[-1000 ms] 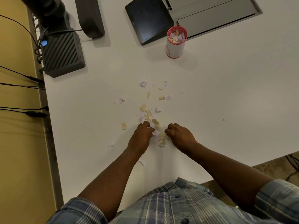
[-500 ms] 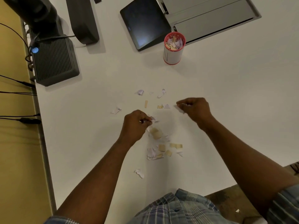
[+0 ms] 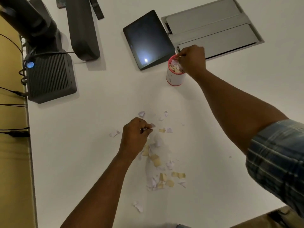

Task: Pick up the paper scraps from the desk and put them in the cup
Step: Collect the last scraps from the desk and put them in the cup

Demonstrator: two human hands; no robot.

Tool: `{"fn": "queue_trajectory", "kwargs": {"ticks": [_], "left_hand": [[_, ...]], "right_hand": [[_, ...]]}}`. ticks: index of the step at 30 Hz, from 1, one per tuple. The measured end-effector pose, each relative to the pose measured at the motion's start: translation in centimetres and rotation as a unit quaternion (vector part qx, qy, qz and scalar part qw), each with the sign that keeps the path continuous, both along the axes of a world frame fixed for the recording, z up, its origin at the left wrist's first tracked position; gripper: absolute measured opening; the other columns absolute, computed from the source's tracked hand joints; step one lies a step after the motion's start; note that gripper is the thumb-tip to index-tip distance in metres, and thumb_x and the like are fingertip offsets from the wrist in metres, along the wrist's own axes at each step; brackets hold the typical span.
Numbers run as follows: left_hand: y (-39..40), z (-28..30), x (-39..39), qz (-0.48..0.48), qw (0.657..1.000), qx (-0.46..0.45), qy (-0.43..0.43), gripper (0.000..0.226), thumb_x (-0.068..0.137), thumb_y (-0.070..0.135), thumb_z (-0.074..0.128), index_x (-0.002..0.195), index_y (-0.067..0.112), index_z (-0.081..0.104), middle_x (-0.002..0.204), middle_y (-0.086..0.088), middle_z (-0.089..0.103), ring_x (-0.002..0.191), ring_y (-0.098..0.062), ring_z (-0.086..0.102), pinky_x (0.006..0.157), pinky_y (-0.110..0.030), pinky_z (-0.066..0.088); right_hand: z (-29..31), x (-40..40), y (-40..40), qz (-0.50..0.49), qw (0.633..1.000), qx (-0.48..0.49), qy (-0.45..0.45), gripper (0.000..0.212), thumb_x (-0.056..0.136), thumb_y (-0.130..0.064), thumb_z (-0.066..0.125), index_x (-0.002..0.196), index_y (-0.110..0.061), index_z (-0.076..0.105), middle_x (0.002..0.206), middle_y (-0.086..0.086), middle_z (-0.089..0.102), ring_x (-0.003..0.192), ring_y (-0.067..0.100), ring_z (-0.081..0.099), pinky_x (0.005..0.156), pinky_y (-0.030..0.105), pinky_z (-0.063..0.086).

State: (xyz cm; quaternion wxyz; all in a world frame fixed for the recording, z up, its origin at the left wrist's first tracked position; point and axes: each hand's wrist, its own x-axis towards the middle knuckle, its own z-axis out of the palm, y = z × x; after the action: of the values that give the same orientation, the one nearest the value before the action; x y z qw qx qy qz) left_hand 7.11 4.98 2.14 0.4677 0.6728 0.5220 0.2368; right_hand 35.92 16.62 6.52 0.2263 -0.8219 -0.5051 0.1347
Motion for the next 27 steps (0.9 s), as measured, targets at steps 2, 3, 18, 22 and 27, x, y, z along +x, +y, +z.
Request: {"fn": "queue_trajectory", "kwargs": {"ticks": [2,3,18,22,27], "left_hand": [[-0.2,-0.1,-0.5,0.005,1.0,-0.003,0.0,0.013,0.076,0.0,0.074,0.078,0.004,0.061,0.081,0.014,0.071,0.08,0.004,0.069,0.066,-0.01,0.052],[-0.3,-0.2,-0.7,0.002,1.0,-0.001,0.005,0.012,0.076,0.0,0.073,0.078,0.003,0.062,0.081,0.014,0.07,0.08,0.006,0.068,0.065,-0.009,0.051],[-0.4,0.2,-0.9,-0.041,0.997,0.023,0.062,0.028,0.077,0.004,0.074,0.077,0.029,0.062,0.083,0.01,0.063,0.077,0.016,0.06,0.066,0.0,0.044],[-0.6,0.3,-0.9,-0.058,0.995,0.037,0.076,0.011,0.079,0.008,0.073,0.085,0.017,0.072,0.088,0.007,0.064,0.077,0.012,0.061,0.07,-0.002,0.046],[0.0,0.6,-0.4,-0.055,0.996,0.051,0.058,0.011,0.077,0.006,0.075,0.085,0.013,0.072,0.091,0.004,0.068,0.08,0.0,0.065,0.073,-0.01,0.052]], "right_hand": [[-0.8,0.0,1.5,0.017,0.996,-0.069,-0.046,0.034,0.087,-0.029,0.067,0.107,-0.002,0.069,0.101,0.013,0.07,0.094,0.025,0.066,0.081,0.025,0.048],[-1.1,0.0,2.1,0.023,0.992,-0.103,-0.063,0.038,0.085,-0.03,0.068,0.11,-0.001,0.065,0.103,0.014,0.068,0.096,0.027,0.065,0.081,0.027,0.047],[-0.9,0.0,3.7,0.114,0.95,-0.218,-0.193,0.038,0.08,-0.014,0.073,0.11,0.004,0.06,0.098,0.021,0.062,0.092,0.035,0.062,0.08,0.038,0.05],[-1.8,-0.8,3.6,0.128,0.941,-0.236,-0.204,0.027,0.088,-0.009,0.061,0.11,0.006,0.059,0.103,0.022,0.062,0.098,0.036,0.06,0.084,0.038,0.049],[0.0,-0.3,3.1,0.086,0.965,-0.19,-0.162,0.034,0.085,-0.021,0.069,0.11,0.001,0.062,0.104,0.018,0.065,0.096,0.033,0.063,0.085,0.036,0.05]]}}
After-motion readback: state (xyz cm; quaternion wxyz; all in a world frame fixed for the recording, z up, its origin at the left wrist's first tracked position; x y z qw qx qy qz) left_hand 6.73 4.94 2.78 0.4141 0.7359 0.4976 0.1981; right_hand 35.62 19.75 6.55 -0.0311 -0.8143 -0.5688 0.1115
